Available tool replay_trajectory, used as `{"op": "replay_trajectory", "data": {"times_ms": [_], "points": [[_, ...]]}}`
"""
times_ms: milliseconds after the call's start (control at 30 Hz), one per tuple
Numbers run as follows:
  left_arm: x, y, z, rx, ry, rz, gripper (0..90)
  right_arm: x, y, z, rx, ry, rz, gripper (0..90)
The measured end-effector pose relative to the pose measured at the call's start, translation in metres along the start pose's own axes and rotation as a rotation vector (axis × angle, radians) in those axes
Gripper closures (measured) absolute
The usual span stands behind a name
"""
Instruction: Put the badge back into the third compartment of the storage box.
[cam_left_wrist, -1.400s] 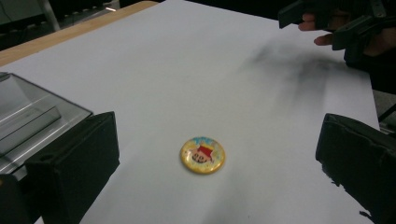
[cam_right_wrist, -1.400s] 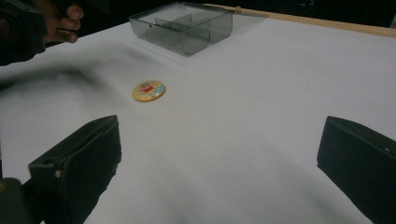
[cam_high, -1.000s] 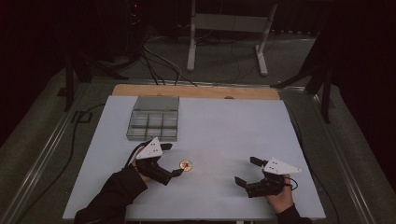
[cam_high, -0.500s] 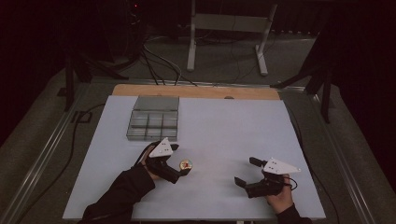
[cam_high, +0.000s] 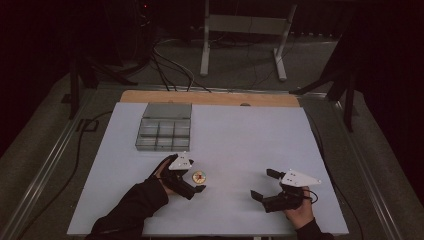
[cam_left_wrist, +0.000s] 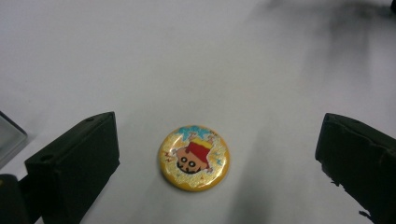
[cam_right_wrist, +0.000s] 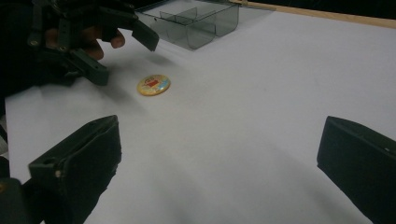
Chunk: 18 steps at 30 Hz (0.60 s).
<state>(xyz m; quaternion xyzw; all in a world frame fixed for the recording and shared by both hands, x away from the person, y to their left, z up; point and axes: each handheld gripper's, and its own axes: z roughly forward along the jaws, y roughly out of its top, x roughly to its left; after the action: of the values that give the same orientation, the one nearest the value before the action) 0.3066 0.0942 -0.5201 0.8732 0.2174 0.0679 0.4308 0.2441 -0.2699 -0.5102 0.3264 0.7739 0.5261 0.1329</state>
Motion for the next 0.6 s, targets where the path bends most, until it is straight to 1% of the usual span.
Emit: {"op": "replay_trajectory", "data": {"times_ms": [67,167,200,300,333,400,467,533,600], "points": [[0.001,0.000,0.002,0.009,0.005,-0.002,1.0,0.000,0.000,0.000,0.000,0.000,0.000,0.0],[0.002,-0.001,0.005,0.036,0.018,0.001,1.4,0.000,0.000,0.000,0.000,0.003,0.001,0.0],[0.002,-0.001,0.007,0.041,0.016,0.000,2.9,0.000,0.000,0.000,0.000,0.003,0.003,0.0],[0.003,-0.002,0.010,0.069,0.036,0.009,5.4,0.000,0.000,0.000,0.003,0.004,0.000,0.0],[0.003,-0.003,0.010,0.071,0.044,0.003,6.3,0.000,0.000,0.000,0.001,0.005,0.002,0.0],[0.004,-0.003,0.011,0.069,0.047,0.010,9.7,0.000,0.000,0.000,-0.001,0.005,0.007,0.0],[0.003,-0.003,0.011,0.064,0.060,0.018,16.0,0.000,0.000,0.000,0.002,0.005,0.003,0.0],[0.003,-0.004,0.012,0.075,0.064,0.024,16.7,0.000,0.000,0.000,-0.001,0.003,0.002,0.0],[0.003,-0.004,0.013,0.087,0.062,0.033,19.3,0.000,0.000,0.000,0.002,0.004,0.002,0.0]]}}
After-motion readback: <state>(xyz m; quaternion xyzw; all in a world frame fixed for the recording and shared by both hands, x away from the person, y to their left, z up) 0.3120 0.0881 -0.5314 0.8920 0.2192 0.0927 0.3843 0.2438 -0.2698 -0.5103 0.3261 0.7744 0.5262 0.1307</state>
